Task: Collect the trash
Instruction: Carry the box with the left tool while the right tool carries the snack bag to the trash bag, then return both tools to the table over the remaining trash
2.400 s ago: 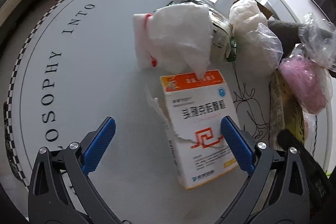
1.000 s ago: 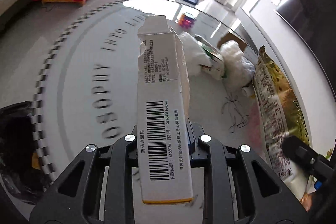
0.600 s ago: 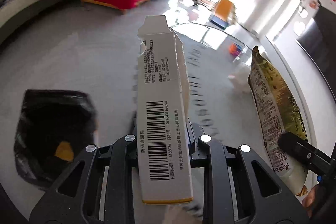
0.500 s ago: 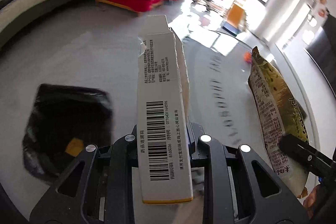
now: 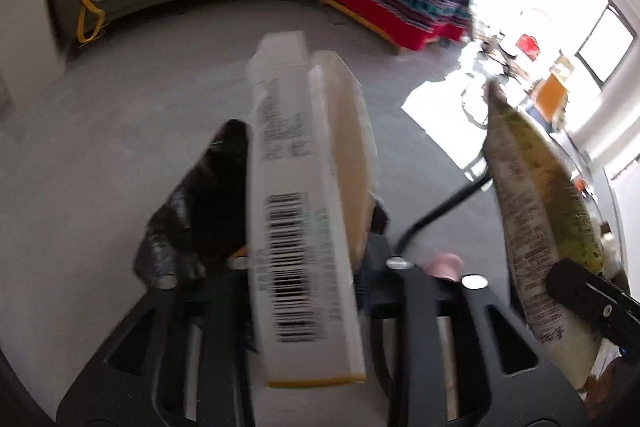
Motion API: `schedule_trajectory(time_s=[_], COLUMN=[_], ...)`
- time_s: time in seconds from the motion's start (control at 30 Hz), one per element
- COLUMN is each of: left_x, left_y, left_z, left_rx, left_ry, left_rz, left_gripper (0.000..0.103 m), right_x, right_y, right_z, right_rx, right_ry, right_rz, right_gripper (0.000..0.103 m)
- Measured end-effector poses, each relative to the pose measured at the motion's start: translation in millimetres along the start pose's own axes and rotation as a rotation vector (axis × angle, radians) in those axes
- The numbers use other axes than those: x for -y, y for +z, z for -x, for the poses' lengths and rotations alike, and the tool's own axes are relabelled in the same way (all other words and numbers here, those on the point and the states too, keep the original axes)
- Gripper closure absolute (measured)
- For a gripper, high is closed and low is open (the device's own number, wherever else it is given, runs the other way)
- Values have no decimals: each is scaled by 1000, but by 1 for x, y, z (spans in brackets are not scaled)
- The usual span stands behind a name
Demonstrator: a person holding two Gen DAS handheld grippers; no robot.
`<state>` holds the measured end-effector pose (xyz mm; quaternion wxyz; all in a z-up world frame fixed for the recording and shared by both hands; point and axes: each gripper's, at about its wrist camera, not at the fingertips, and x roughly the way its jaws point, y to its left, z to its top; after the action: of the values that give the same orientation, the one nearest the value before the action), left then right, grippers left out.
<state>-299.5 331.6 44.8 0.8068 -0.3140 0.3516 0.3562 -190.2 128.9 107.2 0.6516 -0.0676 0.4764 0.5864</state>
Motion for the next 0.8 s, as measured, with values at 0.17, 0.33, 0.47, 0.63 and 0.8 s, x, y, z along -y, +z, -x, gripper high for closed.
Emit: schedule_trajectory(time_s=[0.17,0.33,0.47,0.63,0.8], left_x=[-21,-35,-20,-3,22], left_y=[10,13,8,3,-2], left_z=[4,-6,-6,2,6], left_rx=[58,37,30,34,33], left_ry=[109,92,82,65,36], left_rz=[52,73,48,10,-41], left_gripper=[6,6,6,6,6], right_x=[-24,-20,-17,-2,16], right_y=[18,20,21,14,6], right_z=[-16,-12,-9,8,35], right_rx=[42,47,52,72,111], right_ry=[-64,-57,-49,-44,-41], right_rz=[54,63,51,21,-19], right_gripper=[33,33,33,33,33])
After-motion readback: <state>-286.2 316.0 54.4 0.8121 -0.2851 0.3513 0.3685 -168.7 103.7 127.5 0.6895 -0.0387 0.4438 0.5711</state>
